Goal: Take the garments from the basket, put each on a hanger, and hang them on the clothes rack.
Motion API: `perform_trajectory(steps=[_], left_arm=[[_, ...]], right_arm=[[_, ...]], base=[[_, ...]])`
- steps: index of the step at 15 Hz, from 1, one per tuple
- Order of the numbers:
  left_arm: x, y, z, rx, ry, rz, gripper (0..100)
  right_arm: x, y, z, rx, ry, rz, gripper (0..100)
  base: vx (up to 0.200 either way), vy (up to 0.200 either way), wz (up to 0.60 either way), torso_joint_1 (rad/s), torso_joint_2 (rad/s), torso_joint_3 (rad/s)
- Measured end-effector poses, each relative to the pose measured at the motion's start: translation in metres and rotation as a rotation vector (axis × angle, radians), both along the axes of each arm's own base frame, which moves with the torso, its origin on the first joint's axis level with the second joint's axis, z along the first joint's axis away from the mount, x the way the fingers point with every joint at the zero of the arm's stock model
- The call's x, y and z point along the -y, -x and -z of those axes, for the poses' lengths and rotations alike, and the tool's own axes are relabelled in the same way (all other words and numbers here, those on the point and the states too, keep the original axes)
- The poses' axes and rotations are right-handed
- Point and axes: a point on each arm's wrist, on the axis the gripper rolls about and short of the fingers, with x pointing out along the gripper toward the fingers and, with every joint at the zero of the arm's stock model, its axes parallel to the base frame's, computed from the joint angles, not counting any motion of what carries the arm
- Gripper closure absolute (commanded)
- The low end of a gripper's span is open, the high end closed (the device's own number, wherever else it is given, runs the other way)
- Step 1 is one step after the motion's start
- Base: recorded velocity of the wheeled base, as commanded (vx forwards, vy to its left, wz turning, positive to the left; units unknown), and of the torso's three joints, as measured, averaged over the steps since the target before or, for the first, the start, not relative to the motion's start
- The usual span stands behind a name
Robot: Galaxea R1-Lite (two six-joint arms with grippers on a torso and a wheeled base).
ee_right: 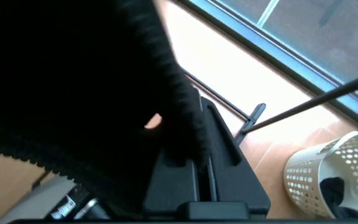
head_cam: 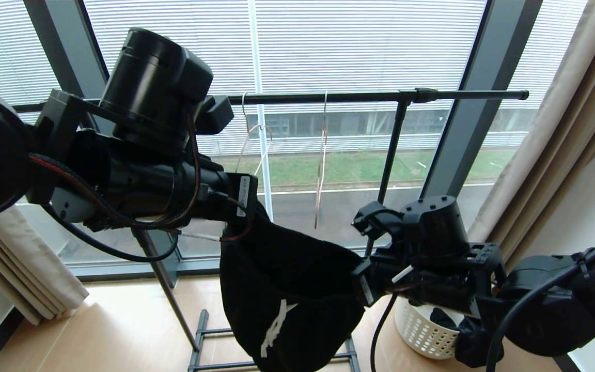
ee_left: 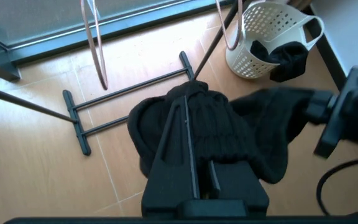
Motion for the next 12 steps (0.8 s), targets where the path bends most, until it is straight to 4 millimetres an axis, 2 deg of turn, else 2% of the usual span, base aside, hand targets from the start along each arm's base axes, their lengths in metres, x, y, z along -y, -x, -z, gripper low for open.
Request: perform_trajectory(steps=[1,2,4,7,12], left_arm=[[-0.001,0.001,0.005,-0.01,-0.02,0.007,100],[-0.002,0.002,0.01,-0.019,-0.044,0.018,0],[-0.006,0.005,0.021,-0.029,-0.114,0.057,0],[-0.008,0.009,0.028,-0.024,-0.124,0.089,0],[-0.02,-0.007,0.02,-0.013,0.025,0.154,0]], right_arm=[[0.003,-0.006,-0.007,0.005,-0.042,0.061,100],[0.004,-0.01,-0.013,0.019,-0.065,0.096,100],[0.006,-0.013,-0.021,0.041,-0.083,0.125,100],[0.005,-0.015,-0.024,0.056,-0.086,0.138,100],[0.015,-0.024,-0.031,0.079,-0.097,0.181,100]], base=[[0.0,0.0,0.0,0.0,0.0,0.0],[0.0,0.0,0.0,0.0,0.0,0.0],[0.0,0.0,0.0,0.0,0.0,0.0],[0.0,0.0,0.0,0.0,0.0,0.0],[0.0,0.0,0.0,0.0,0.0,0.0]])
